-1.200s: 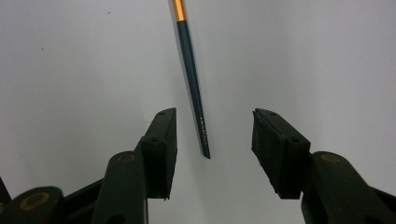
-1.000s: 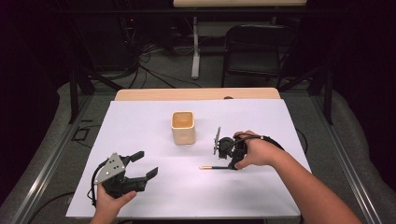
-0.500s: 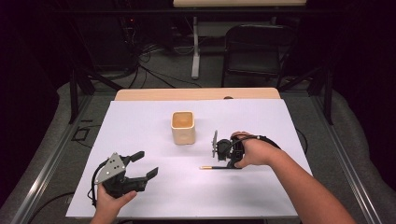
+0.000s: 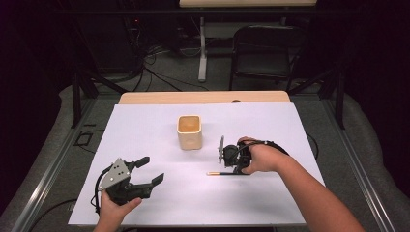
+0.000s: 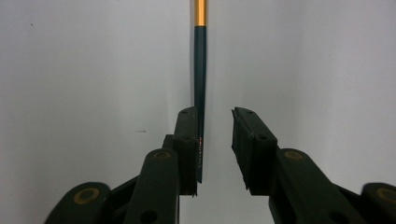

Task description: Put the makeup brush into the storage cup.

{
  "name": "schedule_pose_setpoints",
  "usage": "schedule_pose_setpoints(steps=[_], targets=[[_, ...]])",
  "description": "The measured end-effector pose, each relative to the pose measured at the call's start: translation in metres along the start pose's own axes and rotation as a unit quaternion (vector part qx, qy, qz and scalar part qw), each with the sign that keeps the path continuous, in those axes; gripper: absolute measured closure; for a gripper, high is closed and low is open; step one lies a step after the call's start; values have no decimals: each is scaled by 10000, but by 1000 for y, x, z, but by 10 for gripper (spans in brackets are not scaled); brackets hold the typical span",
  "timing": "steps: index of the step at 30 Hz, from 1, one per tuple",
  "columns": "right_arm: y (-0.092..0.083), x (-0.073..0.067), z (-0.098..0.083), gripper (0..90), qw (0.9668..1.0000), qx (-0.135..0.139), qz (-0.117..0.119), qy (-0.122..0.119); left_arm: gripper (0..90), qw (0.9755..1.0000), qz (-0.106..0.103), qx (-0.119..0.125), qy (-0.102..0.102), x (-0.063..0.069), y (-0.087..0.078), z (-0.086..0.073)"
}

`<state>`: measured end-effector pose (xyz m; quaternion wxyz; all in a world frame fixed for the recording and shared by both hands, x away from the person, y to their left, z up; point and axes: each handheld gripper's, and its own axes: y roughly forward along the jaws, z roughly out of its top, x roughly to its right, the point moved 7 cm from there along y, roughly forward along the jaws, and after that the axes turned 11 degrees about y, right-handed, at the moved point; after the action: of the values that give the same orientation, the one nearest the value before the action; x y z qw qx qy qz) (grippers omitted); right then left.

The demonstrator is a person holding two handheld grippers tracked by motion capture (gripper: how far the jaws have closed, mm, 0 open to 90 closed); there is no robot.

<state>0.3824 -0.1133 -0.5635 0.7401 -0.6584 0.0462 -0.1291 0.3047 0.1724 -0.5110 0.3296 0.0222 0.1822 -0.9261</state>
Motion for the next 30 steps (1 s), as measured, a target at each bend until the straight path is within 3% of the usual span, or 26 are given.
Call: schedule_pose_setpoints(steps=[30], targets=[[21, -6, -6, 793, 9990, -368, 236, 46, 238, 10000, -5, -27, -4, 0, 0, -1]])
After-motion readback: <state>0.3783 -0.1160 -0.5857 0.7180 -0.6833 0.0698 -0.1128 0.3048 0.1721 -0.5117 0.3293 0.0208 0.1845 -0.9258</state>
